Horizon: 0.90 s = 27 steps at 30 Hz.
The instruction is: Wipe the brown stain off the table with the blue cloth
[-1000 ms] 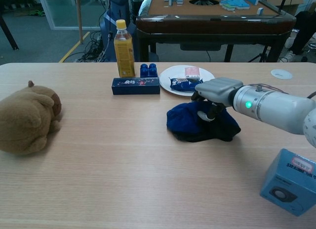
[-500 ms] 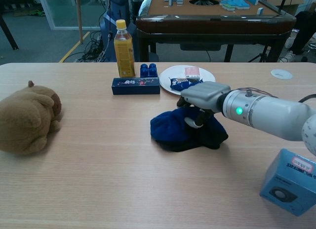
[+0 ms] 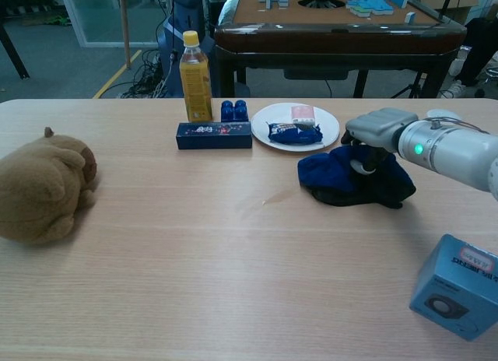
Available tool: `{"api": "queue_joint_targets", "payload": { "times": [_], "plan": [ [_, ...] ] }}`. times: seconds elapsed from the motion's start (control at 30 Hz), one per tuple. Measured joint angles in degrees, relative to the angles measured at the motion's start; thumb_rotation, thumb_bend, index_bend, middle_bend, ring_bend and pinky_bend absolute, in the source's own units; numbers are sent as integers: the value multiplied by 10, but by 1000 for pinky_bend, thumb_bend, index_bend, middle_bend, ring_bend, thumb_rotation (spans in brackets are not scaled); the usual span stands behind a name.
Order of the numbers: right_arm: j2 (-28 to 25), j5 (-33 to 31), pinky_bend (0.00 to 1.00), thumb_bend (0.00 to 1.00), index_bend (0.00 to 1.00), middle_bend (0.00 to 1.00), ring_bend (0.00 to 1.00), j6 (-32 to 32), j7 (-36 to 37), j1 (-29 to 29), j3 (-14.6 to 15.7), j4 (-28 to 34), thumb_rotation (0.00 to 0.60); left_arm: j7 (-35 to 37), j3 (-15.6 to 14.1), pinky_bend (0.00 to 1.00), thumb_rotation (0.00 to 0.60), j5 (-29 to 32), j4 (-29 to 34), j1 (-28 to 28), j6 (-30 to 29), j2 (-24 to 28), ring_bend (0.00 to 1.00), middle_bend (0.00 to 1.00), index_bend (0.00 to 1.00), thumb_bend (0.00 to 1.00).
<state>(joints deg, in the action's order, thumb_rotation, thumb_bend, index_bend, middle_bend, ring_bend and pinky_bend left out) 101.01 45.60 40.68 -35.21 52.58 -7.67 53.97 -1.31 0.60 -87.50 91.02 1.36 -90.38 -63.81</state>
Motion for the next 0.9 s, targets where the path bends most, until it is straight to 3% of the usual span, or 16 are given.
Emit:
{"api": "queue_joint_targets", "payload": {
  "times": [0.73,0.9],
  "plan": [
    [30,54,740,735,782,566,573,-9,2,51,-12,131,600,2,-2,128,600,-3,1,6,-8,6,143,103,160,273],
    [33,39,740,736,781,566,573,-9,-9,63,-12,124,600,1,-3,128,600,-6,4,8,-11,8,143,103,160,273]
  ]
}}
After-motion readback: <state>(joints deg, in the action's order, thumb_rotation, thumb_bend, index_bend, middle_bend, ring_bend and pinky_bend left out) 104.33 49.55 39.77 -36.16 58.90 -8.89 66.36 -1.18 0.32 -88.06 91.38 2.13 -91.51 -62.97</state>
